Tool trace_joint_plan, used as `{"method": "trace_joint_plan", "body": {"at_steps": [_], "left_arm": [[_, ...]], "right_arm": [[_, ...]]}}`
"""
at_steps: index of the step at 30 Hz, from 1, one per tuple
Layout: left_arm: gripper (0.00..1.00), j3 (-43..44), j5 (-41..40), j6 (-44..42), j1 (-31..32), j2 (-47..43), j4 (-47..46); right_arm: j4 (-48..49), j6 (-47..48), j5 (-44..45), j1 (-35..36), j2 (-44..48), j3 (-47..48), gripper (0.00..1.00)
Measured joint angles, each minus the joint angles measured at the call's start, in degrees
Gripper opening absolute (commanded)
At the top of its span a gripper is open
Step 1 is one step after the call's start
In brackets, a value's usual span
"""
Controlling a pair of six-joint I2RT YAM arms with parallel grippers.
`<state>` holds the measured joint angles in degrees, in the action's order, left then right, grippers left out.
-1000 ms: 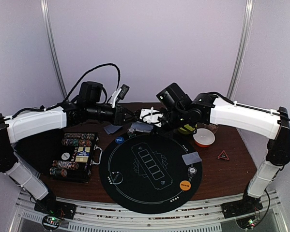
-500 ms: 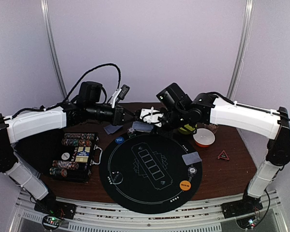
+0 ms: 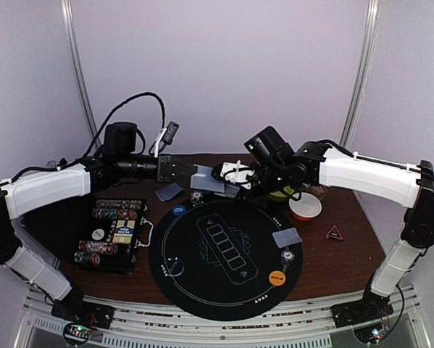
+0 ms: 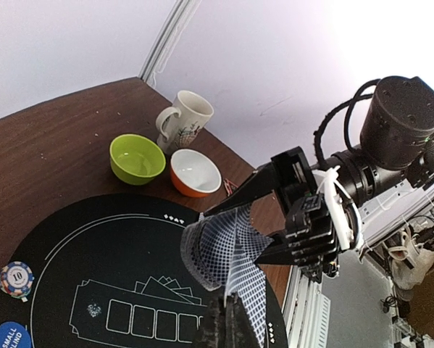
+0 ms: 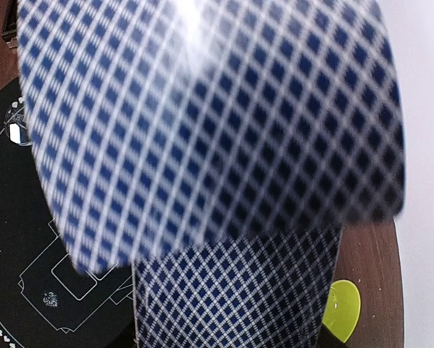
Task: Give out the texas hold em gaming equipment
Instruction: Pick up the poker card from the face-down deck piles, then flop the poker card into the community card area.
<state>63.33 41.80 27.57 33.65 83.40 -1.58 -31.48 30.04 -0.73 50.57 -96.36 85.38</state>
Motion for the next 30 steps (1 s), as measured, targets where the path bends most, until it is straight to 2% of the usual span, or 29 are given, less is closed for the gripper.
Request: {"method": "trace_joint_plan", "body": {"at_steps": [8, 15, 20, 24, 27, 30], "left_arm": [[0.00, -1.0, -1.4, 0.3, -7.4, -4.0, 0.7], [0.00, 1.5, -13.9, -9.6, -8.4, -4.1, 10.0], [0.00, 0.4, -23.3, -19.6, -6.2, -4.1, 11.8], [0.00, -8.9, -25.4, -30.3, -3.5, -7.6, 2.3], [0.00, -19.8, -24.6, -39.7, -0.7, -11.2, -7.9], [0.00, -23.9, -24.7, -49.3, 2.4, -9.4, -13.1]], "right_arm": [[0.5, -0.8, -0.2, -1.8, 3.3, -1.6, 0.50], [0.2, -1.8, -0.2, -2.1, 5.4, -3.3, 0.50], [-0.3, -2.0, -0.2, -2.1, 6.8, -3.3, 0.50], [-1.2, -2.0, -0.2, -2.3, 8.2, -3.3, 0.50], [-1.6, -2.2, -0.2, -2.6, 9.3, -3.3, 0.50], [-1.7, -2.5, -0.2, -2.8, 10.4, -3.3, 0.50]]}}
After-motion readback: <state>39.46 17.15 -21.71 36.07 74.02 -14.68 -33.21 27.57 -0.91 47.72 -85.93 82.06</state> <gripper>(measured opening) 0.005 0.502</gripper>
